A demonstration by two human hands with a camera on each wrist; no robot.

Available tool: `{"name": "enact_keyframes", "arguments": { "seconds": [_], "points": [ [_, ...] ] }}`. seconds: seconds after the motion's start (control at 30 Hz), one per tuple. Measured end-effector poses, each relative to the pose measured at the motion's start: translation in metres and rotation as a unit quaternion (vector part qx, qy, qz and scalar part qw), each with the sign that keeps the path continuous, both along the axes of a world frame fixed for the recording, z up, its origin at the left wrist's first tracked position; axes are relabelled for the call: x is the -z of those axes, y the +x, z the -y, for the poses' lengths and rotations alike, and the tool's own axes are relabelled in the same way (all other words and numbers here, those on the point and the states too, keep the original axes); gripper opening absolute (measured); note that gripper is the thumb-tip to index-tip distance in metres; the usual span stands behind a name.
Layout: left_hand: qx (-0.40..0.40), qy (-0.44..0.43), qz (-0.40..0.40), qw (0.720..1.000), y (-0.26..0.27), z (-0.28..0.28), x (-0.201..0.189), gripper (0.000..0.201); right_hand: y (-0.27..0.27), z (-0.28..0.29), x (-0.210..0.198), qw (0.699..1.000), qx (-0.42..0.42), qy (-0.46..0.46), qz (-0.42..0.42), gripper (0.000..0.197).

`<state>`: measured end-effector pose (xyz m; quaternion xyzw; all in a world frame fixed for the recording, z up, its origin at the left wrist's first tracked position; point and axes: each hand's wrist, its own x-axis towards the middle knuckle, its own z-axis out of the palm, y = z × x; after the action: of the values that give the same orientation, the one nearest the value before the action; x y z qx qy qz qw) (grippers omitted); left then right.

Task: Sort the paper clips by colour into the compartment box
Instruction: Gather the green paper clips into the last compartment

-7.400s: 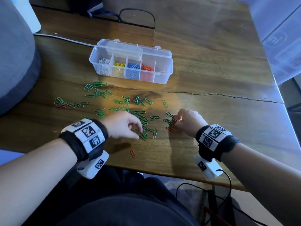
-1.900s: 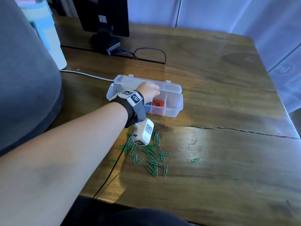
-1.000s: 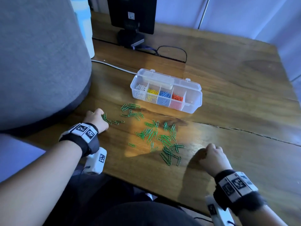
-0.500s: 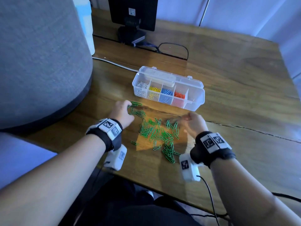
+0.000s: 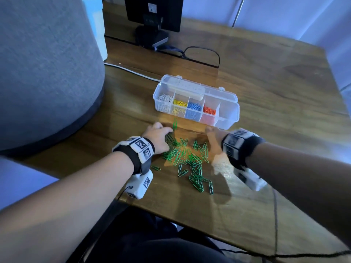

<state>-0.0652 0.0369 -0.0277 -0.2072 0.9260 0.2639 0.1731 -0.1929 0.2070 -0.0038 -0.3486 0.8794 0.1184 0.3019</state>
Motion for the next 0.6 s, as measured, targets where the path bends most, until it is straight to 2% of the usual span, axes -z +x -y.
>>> {"name": "enact_keyframes", "arguments": {
  "seconds": [0.1,0.2,0.3,0.4,0.5,0.6],
  "points": [
    [0.036,0.012,-0.002,0.999,0.015,-0.014,0.000,0.064,0.022,-0.034,0.009,0.992,-0.115,-0.055,-0.008,0.065],
    [0.071,0.061,0.006,0.996,0.030,-0.027,-0.002,0.064,0.052,-0.060,0.020,0.979,-0.148,-0.140,0.025,0.070],
    [0.072,0.083,-0.004,0.994,0.043,-0.026,-0.008,0.066,0.073,-0.080,0.018,0.982,-0.088,-0.163,0.046,0.066],
    [0.002,0.016,0.009,1.000,0.063,-0.010,-0.015,0.067,0.090,-0.102,0.015,0.987,-0.017,-0.152,0.042,0.061],
    [-0.063,-0.020,0.071,0.995,0.082,-0.006,-0.018,0.060,0.105,-0.114,0.017,0.985,0.018,-0.162,0.050,0.045],
    [-0.057,-0.008,0.053,0.997,0.083,-0.028,-0.014,0.060,0.111,-0.102,0.021,0.984,0.032,-0.168,0.049,0.028]
  ]
}}
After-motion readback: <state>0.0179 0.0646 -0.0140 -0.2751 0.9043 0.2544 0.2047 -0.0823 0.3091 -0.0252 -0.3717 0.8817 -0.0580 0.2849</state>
